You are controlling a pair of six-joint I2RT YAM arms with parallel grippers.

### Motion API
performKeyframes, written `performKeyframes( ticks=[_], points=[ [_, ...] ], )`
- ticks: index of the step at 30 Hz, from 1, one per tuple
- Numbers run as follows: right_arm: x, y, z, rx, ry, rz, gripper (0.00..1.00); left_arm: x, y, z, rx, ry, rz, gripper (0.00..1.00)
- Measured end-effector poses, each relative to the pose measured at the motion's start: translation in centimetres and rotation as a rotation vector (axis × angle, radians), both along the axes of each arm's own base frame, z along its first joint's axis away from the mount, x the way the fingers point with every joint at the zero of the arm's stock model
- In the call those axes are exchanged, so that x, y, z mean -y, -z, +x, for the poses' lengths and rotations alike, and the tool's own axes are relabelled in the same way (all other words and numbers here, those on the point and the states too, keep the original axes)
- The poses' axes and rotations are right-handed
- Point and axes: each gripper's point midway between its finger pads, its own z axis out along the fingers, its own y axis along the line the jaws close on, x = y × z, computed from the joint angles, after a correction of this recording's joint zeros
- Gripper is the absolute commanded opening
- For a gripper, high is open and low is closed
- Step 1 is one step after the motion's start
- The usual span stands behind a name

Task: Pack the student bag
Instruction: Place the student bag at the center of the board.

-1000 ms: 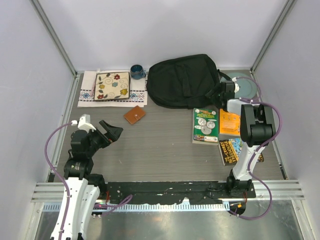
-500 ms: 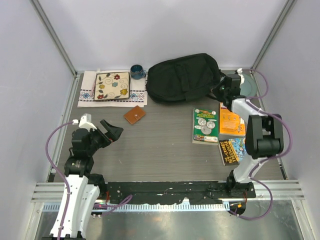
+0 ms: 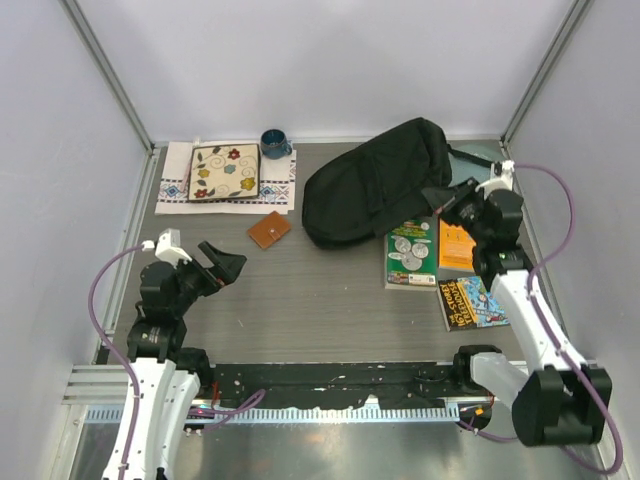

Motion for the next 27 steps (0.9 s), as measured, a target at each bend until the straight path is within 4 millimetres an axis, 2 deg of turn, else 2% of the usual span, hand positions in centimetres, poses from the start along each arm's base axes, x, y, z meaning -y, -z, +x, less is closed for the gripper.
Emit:
performKeyframes(
  ticks=[2, 6, 11, 13, 16, 17, 18, 20, 22, 24, 27],
  points=[
    [-0.6, 1.0, -2.6, -0.006, -0.042, 0.014, 0.0, 0.3, 0.1, -0.1, -0.006, 0.017, -0.007, 1.0],
    [-2.3, 1.8, -6.4, -0.01, -0.149, 0.048, 0.0, 0.9, -0.3, -0.1, 0.007, 0.053, -0.02, 1.0],
    [-3.1, 3.0, -9.7, -0.057, -0.219, 0.041, 0.01, 1.7, -1.2, -0.1, 0.012, 0.105, -0.03, 1.0],
    [-3.2, 4.1, -10.3, -0.089, -0.226, 0.033, 0.07, 2.1, -1.8, -0.1, 0.016, 0.134, -0.032, 0.99],
    [-2.8, 7.8, -10.6, -0.185, -0.206, 0.024, 0.42, 2.7, -2.4, 0.0, 0.023, 0.179, -0.035, 0.99],
    [-2.6, 9.3, -10.7, -0.23, -0.194, 0.024, 0.62, 2.8, -2.4, -0.1, 0.022, 0.189, -0.038, 1.0],
    [-2.4, 10.9, -10.8, -0.276, -0.178, 0.024, 0.69, 3.1, -2.3, -0.2, 0.017, 0.203, -0.044, 1.0],
    [-2.0, 14.2, -11.6, -0.378, -0.152, 0.013, 0.8, 3.6, -2.4, -0.5, 0.015, 0.23, -0.05, 1.0],
    [-1.6, 15.9, -12.2, -0.432, -0.133, -0.002, 0.83, 4.1, -2.4, -0.7, 0.015, 0.25, -0.049, 1.0],
    [-1.2, 16.3, -12.3, -0.446, -0.116, -0.016, 0.85, 4.7, -2.0, -1.2, 0.007, 0.276, -0.043, 1.0],
    [-0.8, 16.1, -12.4, -0.436, -0.09, -0.03, 0.86, 5.5, -0.3, -1.7, -0.044, 0.286, -0.015, 0.99]
  ],
)
